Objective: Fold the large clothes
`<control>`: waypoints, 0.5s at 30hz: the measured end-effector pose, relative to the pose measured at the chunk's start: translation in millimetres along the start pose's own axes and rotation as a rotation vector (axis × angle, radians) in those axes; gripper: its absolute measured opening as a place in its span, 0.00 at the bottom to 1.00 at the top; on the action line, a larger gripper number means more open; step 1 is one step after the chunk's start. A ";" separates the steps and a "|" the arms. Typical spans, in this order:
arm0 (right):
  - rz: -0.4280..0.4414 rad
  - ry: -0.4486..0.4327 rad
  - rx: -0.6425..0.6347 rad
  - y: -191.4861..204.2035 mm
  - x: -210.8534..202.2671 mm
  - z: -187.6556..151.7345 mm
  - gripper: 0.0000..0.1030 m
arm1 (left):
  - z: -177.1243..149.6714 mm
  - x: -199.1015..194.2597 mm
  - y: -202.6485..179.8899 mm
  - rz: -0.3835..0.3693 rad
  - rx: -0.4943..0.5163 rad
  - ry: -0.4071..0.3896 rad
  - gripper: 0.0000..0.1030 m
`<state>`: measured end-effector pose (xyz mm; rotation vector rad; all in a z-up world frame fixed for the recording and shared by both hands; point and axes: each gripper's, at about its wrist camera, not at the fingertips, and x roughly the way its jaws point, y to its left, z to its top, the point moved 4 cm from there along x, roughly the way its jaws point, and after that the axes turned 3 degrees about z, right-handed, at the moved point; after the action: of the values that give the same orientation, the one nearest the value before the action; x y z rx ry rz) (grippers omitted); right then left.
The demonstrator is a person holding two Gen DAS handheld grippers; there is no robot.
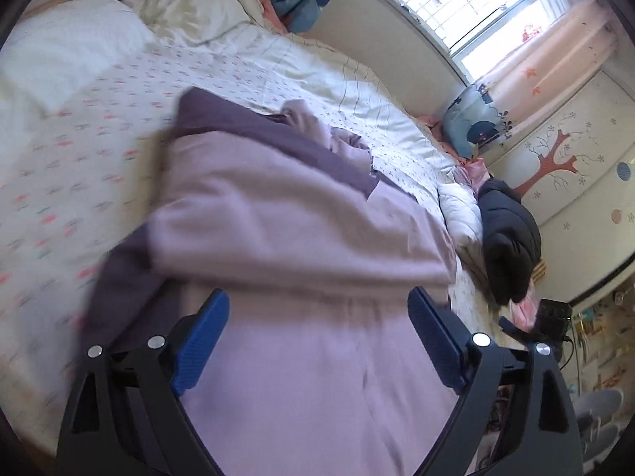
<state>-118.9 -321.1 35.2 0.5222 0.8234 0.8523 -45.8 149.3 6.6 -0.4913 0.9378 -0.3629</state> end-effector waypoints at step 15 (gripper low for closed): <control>0.020 0.236 0.261 -12.0 -23.0 -190.1 0.91 | -167.2 -91.0 142.5 -0.100 -0.278 0.217 0.93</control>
<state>-275.6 -330.9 -75.2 0.6676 1.1575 0.8392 -222.9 272.9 -93.1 -0.7666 1.1844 -0.3835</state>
